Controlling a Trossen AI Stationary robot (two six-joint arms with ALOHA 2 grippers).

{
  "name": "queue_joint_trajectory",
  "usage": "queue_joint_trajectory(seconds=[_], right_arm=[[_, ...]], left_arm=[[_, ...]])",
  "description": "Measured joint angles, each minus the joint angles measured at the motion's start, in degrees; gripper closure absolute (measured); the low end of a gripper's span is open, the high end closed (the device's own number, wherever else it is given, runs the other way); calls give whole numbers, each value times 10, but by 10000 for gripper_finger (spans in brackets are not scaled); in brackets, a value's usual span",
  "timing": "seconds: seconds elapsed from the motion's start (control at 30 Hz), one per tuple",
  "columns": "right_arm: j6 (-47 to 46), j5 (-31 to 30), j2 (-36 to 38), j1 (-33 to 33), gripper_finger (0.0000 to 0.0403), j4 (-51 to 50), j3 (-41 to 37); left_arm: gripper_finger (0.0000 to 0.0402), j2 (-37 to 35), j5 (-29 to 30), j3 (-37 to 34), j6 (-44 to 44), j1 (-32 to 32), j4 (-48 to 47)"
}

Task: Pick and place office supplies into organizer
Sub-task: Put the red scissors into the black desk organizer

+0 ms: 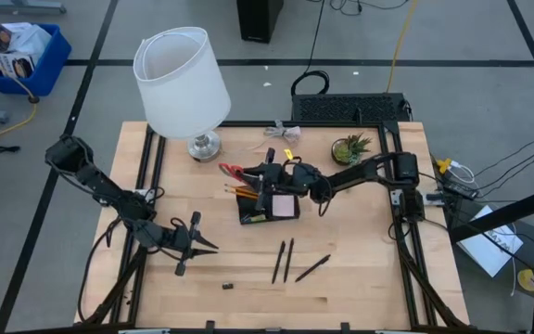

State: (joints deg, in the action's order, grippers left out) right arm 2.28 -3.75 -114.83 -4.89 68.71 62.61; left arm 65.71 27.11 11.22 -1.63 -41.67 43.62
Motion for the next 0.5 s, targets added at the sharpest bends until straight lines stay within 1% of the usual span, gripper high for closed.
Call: queue_joint_trajectory(seconds=[0.1, 0.27, 0.5], right_arm=[[9, 20, -13, -5, 370, 0, 0], [4, 9, -14, -15, 350, -17, 1], [-1, 11, -14, -13, 356, -16, 1]], left_arm=[[346, 0, 0, 0, -2, 0, -1], [346, 0, 0, 0, -2, 0, 0], [346, 0, 0, 0, -2, 0, -2]])
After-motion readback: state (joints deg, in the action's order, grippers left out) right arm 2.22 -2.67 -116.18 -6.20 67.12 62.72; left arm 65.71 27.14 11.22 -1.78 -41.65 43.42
